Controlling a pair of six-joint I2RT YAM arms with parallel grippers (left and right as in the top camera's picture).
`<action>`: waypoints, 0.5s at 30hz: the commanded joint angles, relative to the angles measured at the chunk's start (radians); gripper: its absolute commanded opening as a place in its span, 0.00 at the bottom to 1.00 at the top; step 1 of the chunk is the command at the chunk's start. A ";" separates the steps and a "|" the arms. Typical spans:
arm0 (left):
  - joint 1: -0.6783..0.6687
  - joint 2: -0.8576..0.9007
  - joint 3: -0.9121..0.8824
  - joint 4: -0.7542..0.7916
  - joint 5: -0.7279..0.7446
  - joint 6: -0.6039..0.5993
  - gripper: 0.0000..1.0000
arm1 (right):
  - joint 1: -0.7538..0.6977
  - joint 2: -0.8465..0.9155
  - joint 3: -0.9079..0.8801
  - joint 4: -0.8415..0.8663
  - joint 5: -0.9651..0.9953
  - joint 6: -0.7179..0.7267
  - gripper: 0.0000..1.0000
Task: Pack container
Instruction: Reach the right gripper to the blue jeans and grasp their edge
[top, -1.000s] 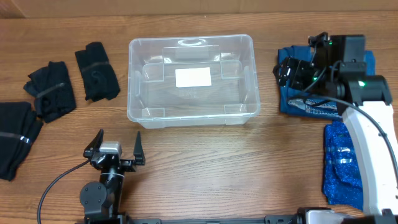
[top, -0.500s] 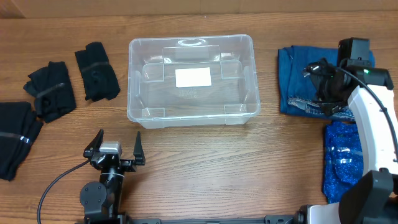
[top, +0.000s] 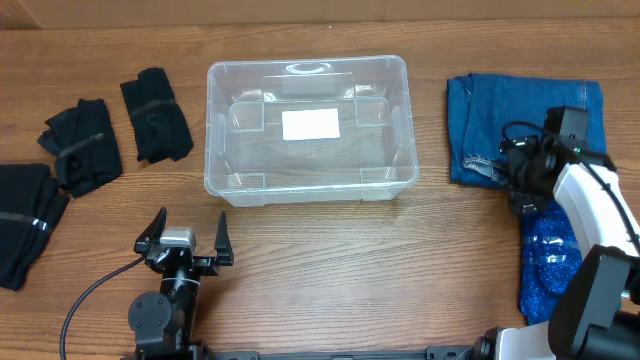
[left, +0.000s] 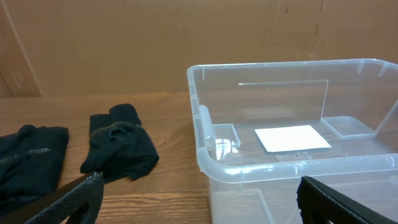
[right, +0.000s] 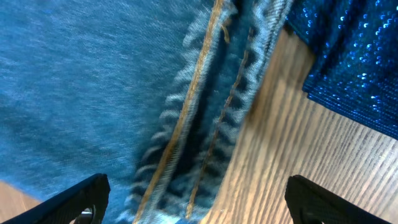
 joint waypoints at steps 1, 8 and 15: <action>0.007 -0.010 -0.003 -0.002 -0.007 0.019 1.00 | -0.003 0.003 -0.071 0.095 0.011 0.014 0.92; 0.007 -0.010 -0.003 -0.002 -0.007 0.019 1.00 | -0.003 0.005 -0.134 0.244 0.041 -0.018 0.87; 0.007 -0.010 -0.003 -0.002 -0.007 0.019 1.00 | -0.003 0.076 -0.134 0.304 0.050 -0.059 0.81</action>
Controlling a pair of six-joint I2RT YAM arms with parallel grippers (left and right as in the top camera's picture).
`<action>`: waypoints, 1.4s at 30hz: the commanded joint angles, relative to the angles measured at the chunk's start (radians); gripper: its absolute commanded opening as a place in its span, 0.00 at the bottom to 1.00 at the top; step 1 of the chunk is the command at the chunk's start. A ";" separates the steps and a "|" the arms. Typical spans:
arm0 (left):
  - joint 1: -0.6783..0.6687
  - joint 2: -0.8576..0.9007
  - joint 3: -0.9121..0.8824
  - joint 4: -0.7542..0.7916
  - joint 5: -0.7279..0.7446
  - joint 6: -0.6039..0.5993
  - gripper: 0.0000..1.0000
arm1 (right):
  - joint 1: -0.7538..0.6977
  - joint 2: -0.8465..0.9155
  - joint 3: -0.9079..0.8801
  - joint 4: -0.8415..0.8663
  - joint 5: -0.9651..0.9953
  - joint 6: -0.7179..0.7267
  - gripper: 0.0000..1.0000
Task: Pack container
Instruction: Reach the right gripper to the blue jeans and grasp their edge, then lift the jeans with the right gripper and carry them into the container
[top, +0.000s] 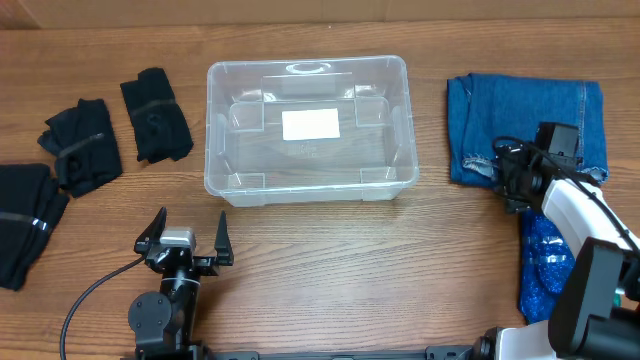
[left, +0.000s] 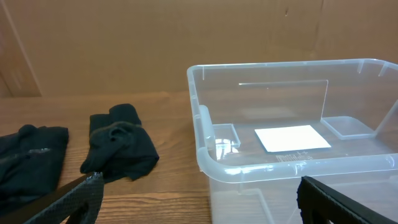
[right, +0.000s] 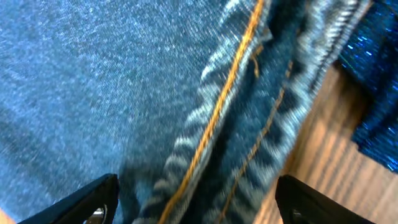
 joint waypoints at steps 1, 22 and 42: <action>0.007 -0.010 -0.003 -0.002 -0.007 0.019 1.00 | -0.003 0.064 -0.007 0.039 0.013 -0.041 0.80; 0.007 -0.010 -0.003 -0.002 -0.007 0.019 1.00 | -0.002 0.193 -0.007 0.237 0.035 -0.292 0.20; 0.007 -0.010 -0.003 -0.002 -0.007 0.019 1.00 | -0.001 0.139 0.503 -0.420 -0.080 -0.602 0.04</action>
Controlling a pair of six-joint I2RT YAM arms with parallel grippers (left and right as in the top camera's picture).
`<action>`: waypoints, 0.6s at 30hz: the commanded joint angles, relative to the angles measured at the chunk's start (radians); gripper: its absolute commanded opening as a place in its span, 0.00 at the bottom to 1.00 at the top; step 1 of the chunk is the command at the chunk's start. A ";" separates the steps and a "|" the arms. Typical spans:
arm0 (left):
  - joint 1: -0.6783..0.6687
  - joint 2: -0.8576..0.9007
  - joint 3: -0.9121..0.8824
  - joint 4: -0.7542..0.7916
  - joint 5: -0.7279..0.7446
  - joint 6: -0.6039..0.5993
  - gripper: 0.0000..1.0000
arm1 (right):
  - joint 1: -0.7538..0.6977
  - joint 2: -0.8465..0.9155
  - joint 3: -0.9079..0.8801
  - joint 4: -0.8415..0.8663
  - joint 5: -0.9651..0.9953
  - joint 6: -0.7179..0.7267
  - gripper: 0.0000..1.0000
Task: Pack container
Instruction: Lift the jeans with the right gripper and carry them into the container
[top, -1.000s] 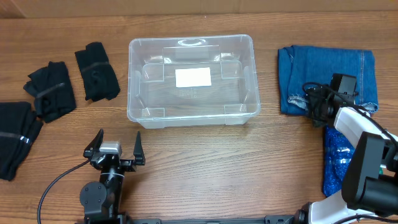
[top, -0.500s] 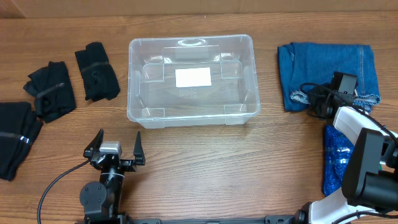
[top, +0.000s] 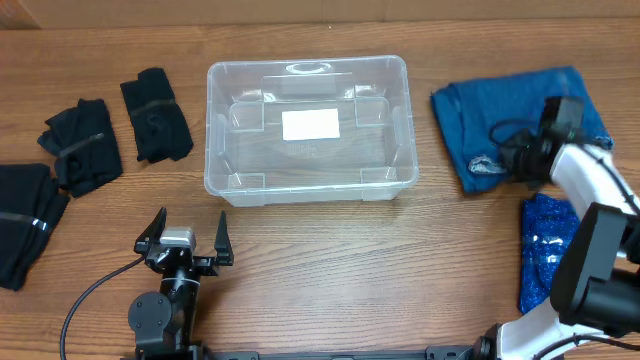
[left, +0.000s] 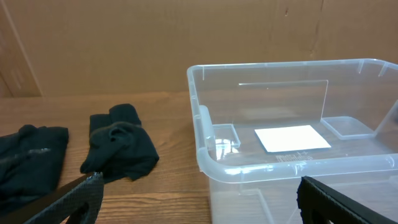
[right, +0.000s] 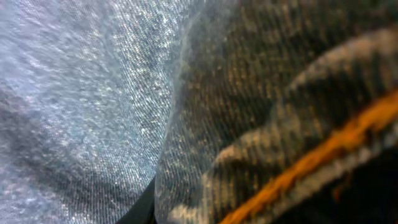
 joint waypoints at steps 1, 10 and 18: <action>0.007 -0.010 -0.003 -0.002 -0.007 0.019 1.00 | 0.010 -0.014 0.255 -0.173 -0.055 -0.083 0.04; 0.007 -0.010 -0.003 -0.002 -0.007 0.019 1.00 | 0.020 -0.014 0.720 -0.553 -0.109 -0.114 0.04; 0.007 -0.010 -0.003 -0.002 -0.007 0.019 1.00 | 0.128 -0.014 1.038 -0.721 -0.108 -0.163 0.04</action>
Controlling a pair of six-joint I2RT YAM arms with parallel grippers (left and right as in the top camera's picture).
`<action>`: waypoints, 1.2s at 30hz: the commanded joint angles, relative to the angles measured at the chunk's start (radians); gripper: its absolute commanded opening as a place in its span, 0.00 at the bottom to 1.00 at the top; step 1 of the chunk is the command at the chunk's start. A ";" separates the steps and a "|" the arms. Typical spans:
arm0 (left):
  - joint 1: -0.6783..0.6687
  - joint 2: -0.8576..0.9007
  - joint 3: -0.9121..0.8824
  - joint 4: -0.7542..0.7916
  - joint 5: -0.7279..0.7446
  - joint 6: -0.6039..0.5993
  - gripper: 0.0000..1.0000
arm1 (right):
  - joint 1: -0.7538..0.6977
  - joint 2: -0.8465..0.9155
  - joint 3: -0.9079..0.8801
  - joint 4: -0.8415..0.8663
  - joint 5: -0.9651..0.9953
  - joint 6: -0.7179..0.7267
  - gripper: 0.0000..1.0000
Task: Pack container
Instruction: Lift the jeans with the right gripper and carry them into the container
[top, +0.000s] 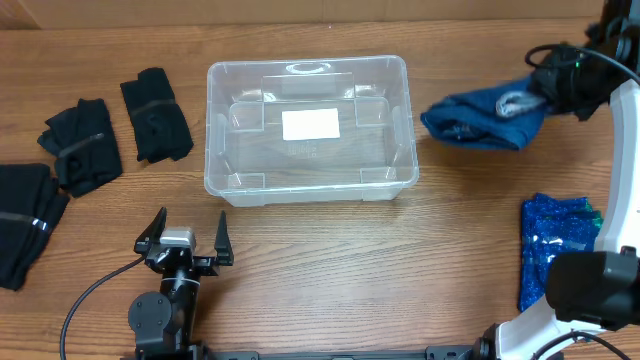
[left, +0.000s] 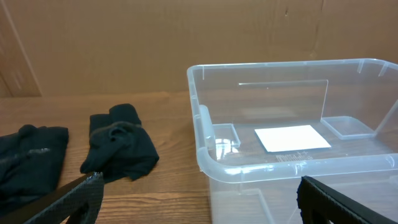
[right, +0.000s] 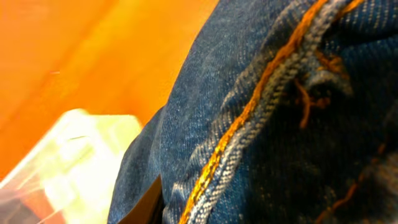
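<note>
The clear plastic container (top: 308, 130) stands at the table's middle, bare inside but for a white label (top: 310, 124). My right gripper (top: 537, 93) is shut on the blue jeans (top: 478, 118), which hang bunched just right of the container; denim (right: 267, 124) fills the right wrist view and hides the fingers. My left gripper (top: 186, 247) rests open near the front edge, its fingertips (left: 81, 193) framing the container (left: 292, 143) and a black garment (left: 118, 149).
Black folded garments lie at the left: one (top: 156, 114) nearest the container, another (top: 80, 146) further left, a third (top: 22, 222) at the table's edge. A blue sequined cloth (top: 550, 262) lies at the right front.
My right gripper has risen and gone toward the back right with the jeans. The jeans, then lying rumpled on the table, now hang bunched closer to the container. The left arm is unchanged.
The jeans lay folded flat right of the container with my right gripper open over their front edge. The gripper then stood lower on the denim hem. Later it was shut on the fabric, the jeans rumpled and shifted. Now they are lifted beside the container.
</note>
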 joint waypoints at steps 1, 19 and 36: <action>0.007 -0.010 -0.003 -0.002 -0.007 0.019 1.00 | 0.069 -0.030 0.181 -0.002 -0.028 -0.027 0.04; 0.007 -0.010 -0.003 -0.002 -0.007 0.019 1.00 | 0.533 -0.030 0.344 0.109 -0.018 0.172 0.04; 0.007 -0.010 -0.003 -0.002 -0.007 0.019 1.00 | 0.817 0.017 0.341 0.096 0.386 0.614 0.04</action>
